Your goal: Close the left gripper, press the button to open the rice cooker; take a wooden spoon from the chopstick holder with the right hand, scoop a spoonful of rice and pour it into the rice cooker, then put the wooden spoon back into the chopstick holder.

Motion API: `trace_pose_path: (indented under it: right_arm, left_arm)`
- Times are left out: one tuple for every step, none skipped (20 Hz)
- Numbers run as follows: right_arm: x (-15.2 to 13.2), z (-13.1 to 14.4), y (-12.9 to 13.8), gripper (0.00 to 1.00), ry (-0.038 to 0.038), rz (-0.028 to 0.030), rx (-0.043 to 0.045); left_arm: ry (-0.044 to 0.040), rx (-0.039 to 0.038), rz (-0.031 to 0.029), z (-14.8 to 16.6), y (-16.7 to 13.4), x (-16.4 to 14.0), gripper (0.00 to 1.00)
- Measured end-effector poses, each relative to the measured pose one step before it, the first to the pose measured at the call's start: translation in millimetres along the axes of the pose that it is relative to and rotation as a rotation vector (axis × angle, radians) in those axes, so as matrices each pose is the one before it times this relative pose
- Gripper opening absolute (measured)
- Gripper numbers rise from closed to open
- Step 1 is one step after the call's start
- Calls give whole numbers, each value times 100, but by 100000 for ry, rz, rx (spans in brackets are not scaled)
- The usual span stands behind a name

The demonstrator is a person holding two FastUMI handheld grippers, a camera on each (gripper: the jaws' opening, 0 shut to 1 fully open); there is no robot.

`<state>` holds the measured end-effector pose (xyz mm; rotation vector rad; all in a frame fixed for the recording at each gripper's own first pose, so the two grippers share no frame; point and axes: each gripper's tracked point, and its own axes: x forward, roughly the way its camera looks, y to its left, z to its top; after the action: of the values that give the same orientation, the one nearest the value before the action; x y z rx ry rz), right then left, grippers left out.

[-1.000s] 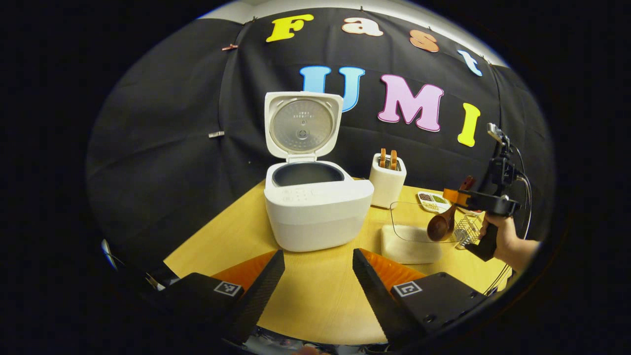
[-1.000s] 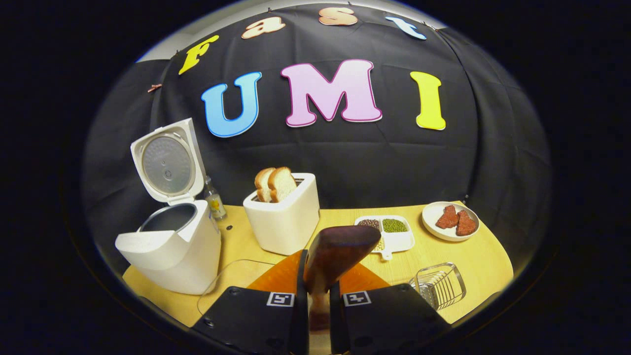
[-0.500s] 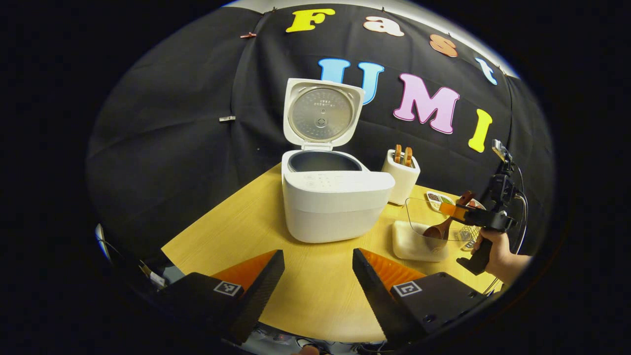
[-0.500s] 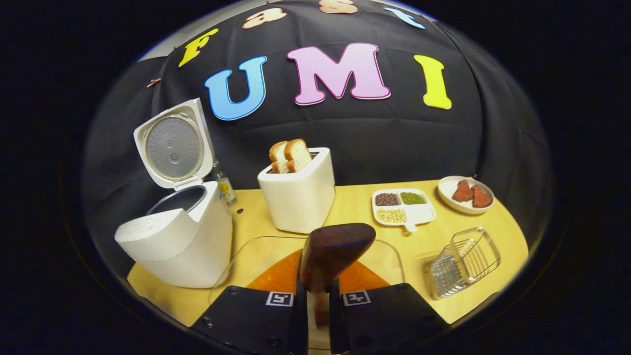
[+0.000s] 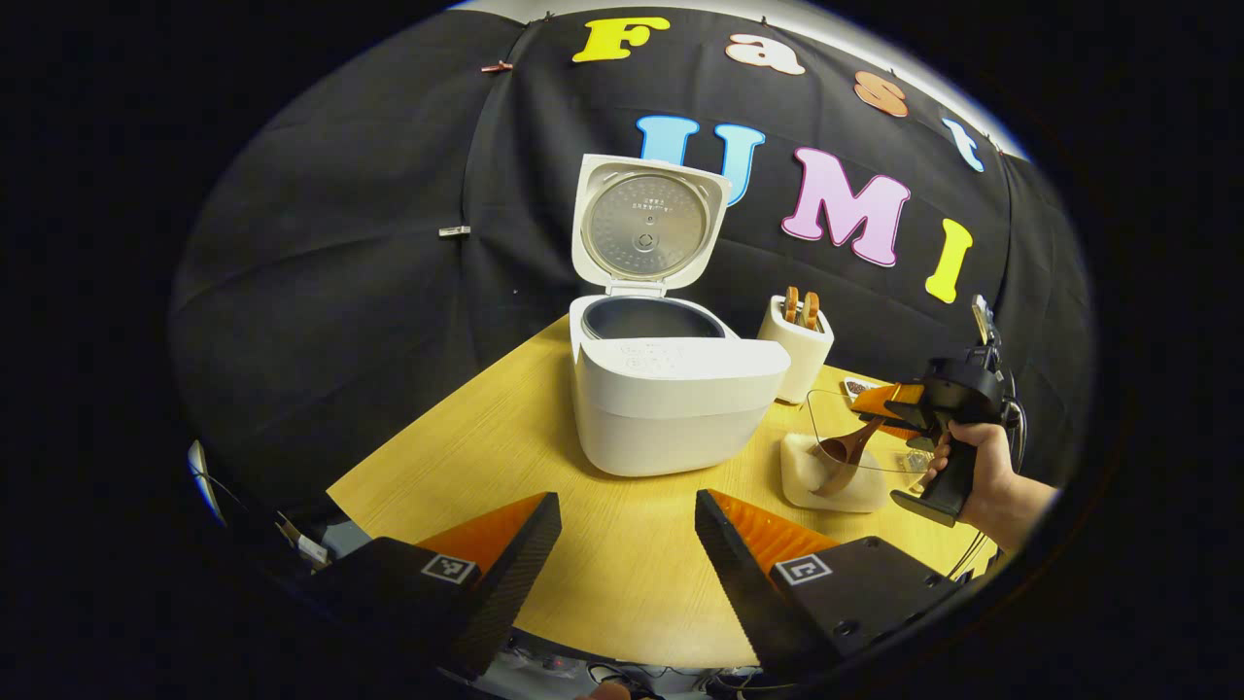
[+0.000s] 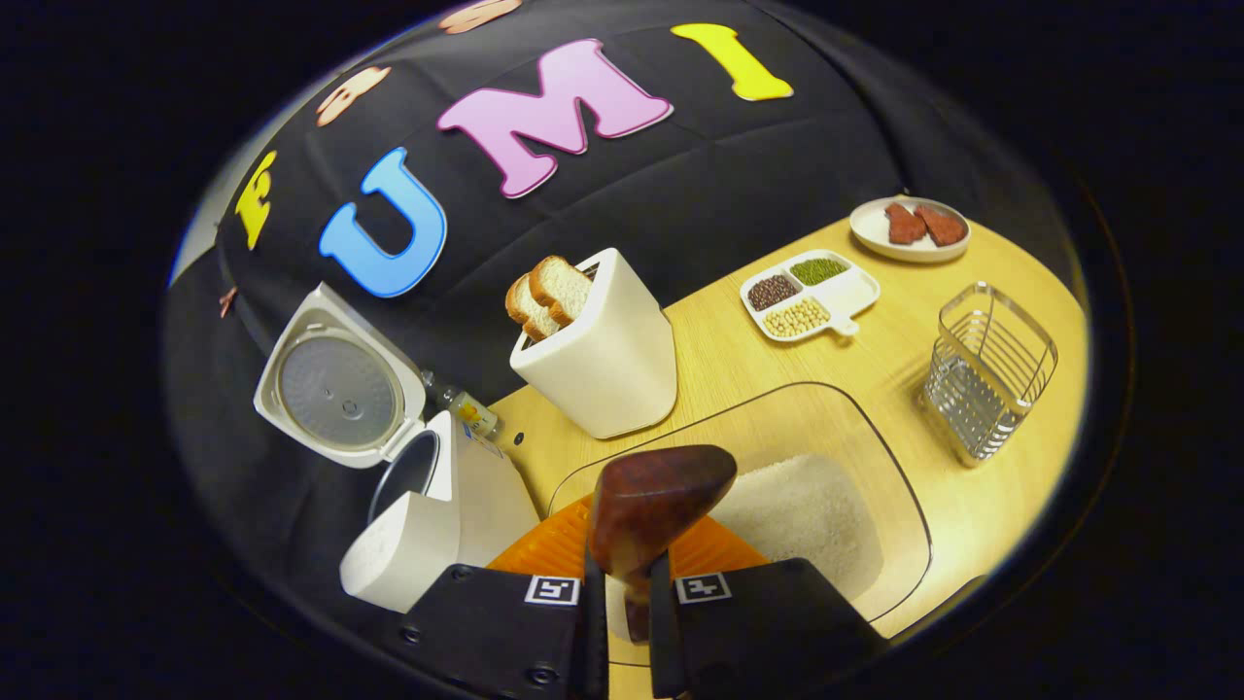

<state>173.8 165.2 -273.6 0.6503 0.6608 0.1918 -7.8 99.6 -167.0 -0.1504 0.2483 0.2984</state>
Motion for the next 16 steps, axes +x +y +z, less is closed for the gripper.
trace_pose_path:
  right_arm:
    - [-239, 340, -103, 22, -383, 70, 2858]
    - [-326, 333, -112, 21, -229, -8, 3100]
    - [-313, 426, -240, 17, -453, -148, 3409]
    - [-377, 438, -337, 21, -733, -209, 3715]
    - [-373, 468, -332, 21, -671, -751, 3748]
    - [-577, 511, -265, 21, -975, -731, 2797]
    - [-421, 667, -305, 21, -1548, -882, 1749]
    - [-437, 758, -258, 21, -1846, -780, 756]
    - [-545, 770, -232, 21, -1815, -703, 707]
    - [-698, 725, 17, 21, -1700, -581, 1234]
    - [-483, 759, -17, 21, -1582, -184, 1614]
    - [-422, 663, 156, 21, -1536, 332, 1523]
    - [-498, 728, 140, 21, -1438, 112, 1165]
    - [-546, 859, 64, 21, -1368, -300, 934]
    - [-425, 692, 79, 21, -1221, -388, 397]
    - [-192, 599, 190, 21, -1003, -100, 162]
  left_arm:
    - [-142, -156, -65, 95, 116, -7, 96]
    - [30, -102, -273, 5, 65, 54, 96]
    - [-100, -198, -385, 177, 66, 12, 96]
    - [-56, -265, -538, 6, 40, 53, 96]
    - [-9, -368, -635, 173, 53, 39, 96]
    - [-47, -278, -693, 76, 55, 15, 96]
    - [-191, -34, -621, 258, 61, 4, 96]
    - [-401, 234, -648, 254, 78, -30, 96]
    - [-545, 532, -655, 314, 28, -64, 96]
    - [-505, 649, -480, 219, 19, 68, 96]
    - [-477, 597, -523, 288, 109, -120, 96]
    - [-330, 477, -519, 151, 35, -29, 96]
    - [-287, 250, -158, 187, 125, -112, 96]
    - [-360, 38, -303, 171, 153, -81, 96]
    - [-226, -154, -40, 179, 75, -74, 96]
    - [-90, -391, -172, -38, 71, -57, 96]
